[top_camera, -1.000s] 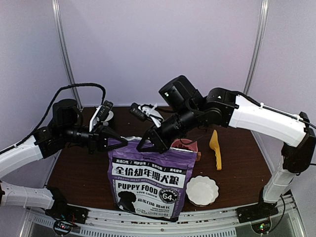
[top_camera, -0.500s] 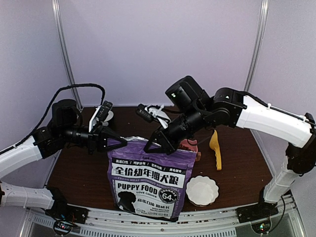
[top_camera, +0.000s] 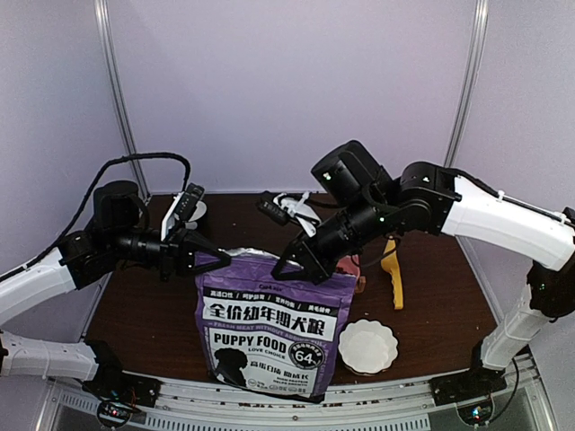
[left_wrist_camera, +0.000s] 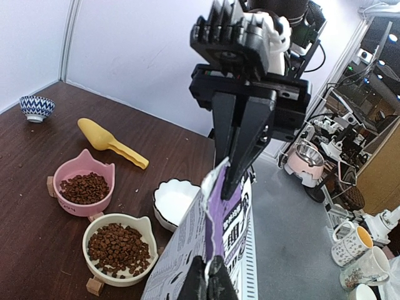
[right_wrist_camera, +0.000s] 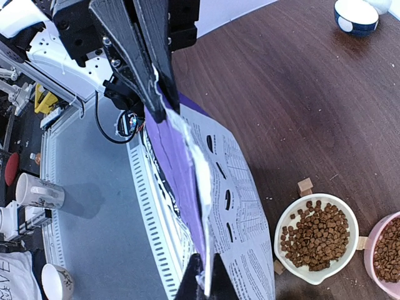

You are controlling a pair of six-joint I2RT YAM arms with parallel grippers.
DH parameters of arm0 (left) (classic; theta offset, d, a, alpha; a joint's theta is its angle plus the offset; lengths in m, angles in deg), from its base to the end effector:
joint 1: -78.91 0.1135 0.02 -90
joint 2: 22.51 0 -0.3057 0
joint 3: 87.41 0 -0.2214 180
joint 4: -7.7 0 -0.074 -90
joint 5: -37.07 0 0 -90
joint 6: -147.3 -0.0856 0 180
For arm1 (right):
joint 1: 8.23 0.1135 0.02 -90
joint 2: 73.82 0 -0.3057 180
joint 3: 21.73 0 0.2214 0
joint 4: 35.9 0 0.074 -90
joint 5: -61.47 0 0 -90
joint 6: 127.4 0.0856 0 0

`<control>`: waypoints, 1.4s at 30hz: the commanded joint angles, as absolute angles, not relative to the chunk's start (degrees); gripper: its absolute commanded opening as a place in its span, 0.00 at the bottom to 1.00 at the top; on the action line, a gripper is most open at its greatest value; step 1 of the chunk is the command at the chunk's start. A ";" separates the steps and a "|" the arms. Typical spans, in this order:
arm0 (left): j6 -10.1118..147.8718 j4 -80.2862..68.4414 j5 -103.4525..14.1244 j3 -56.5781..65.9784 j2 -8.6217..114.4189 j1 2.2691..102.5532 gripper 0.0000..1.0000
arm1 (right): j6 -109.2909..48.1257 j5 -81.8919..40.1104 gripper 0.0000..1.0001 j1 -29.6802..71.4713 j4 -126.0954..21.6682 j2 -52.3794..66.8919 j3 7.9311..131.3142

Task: Serve the pet food

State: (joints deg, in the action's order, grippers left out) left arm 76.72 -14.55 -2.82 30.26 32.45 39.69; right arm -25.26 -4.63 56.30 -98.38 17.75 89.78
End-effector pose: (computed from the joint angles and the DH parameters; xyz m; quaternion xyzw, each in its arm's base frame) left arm 0.1046 -0.1702 0.3591 0.3778 0.6630 -0.5631 0.3171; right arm 0.1186 0.3297 0.3916 -0.4701 0.7668 0.3929 0.1913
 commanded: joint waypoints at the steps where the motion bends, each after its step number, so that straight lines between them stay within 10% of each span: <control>1: 76.43 -10.67 -2.68 29.80 30.07 40.15 0.00 | -25.42 -7.47 0.00 55.85 -102.58 15.44 87.79; 15: 76.53 -10.40 -3.12 29.85 29.94 40.15 0.00 | -24.68 -10.66 0.10 55.82 -104.83 12.39 85.31; 42: 77.16 -9.71 -3.53 30.20 29.09 40.15 0.00 | -24.52 -13.09 0.00 55.81 -104.38 7.58 79.99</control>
State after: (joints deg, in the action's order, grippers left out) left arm 76.74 -14.64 -3.74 30.67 31.45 39.40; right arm -24.99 -8.67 56.45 -96.83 10.25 81.86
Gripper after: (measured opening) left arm 0.015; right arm 0.028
